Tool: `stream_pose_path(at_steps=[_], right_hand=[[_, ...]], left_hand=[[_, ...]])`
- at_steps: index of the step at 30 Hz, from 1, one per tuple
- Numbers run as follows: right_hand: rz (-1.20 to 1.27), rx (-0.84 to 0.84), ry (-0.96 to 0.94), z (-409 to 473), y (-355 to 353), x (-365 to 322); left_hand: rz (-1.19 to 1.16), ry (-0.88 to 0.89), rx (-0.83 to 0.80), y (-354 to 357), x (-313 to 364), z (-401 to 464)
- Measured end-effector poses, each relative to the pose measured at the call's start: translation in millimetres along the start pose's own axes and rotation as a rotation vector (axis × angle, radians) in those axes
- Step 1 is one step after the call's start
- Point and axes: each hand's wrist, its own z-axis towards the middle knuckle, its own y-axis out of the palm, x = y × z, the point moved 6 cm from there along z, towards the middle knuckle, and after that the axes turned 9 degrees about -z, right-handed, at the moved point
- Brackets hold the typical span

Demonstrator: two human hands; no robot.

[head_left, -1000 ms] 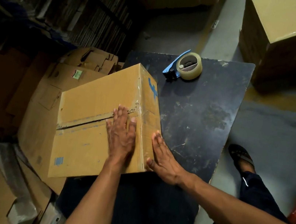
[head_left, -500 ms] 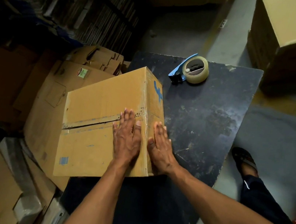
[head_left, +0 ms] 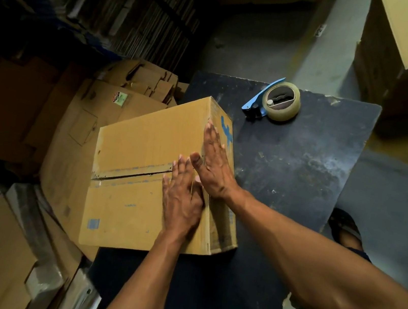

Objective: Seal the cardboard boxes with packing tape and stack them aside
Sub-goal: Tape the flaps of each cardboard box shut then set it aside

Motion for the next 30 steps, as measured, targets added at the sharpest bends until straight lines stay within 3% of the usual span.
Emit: stream_pose_path(at_steps=[9, 14, 17, 21, 26, 30], right_hand=[[-0.051, -0.067, 0.044, -8, -16, 12], [0.014, -0.019, 0.039, 49, -35, -1], [-0.027, -0.082, 0.047, 55, -27, 15], [-0.075, -0.218, 0.222, 25, -13, 57], [0.036, -0.073, 0.093, 50, -30, 15], [0.041, -0.125, 0.073, 47, -16, -2]], left_hand=[[0.009, -0.021, -0.01, -2, 6, -4], [-0.034, -0.052, 0.01, -5, 11, -7], [-0.028, -0.047, 0.01, -5, 12, -6], [-0.018, -0.035, 0.017, -4, 10, -7], [-0.007, -0.041, 0.028, -3, 10, -3], [-0.008, -0.031, 0.054, -3, 9, -3]])
